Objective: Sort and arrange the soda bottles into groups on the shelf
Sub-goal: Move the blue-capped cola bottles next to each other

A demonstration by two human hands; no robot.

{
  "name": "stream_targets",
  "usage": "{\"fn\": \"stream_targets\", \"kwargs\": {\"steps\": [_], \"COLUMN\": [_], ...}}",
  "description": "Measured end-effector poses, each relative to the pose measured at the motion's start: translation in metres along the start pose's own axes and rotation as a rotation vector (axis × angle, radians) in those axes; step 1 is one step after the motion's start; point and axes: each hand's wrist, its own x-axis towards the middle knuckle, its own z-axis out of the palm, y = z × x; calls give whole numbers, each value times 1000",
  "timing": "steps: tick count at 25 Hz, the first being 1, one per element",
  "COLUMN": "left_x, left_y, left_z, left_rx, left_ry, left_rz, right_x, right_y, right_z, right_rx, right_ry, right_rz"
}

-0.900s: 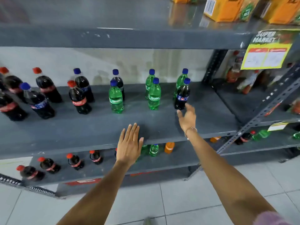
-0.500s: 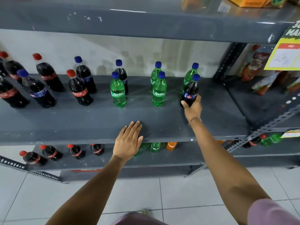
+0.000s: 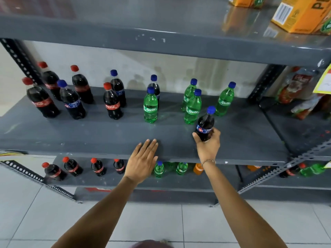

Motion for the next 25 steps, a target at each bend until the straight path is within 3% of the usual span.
{"fn": "stream_targets", "kwargs": {"steps": [7, 13, 25], "left_x": [-41, -48, -52], "left_y": [-99, -114, -130], "left_z": [-18, -23, -9], "left_rx": [15, -31, -45], "left_ry": [2, 34, 25], "left_rz": [-132, -214, -158], "right_x": [-65, -89, -90], "right_y": [-32, -56, -80], "right_z": [75, 139, 203], "right_rx": [-2, 20, -2], "right_ry": [-217, -364, -385], "right_rz": [-32, -81, -50]}}
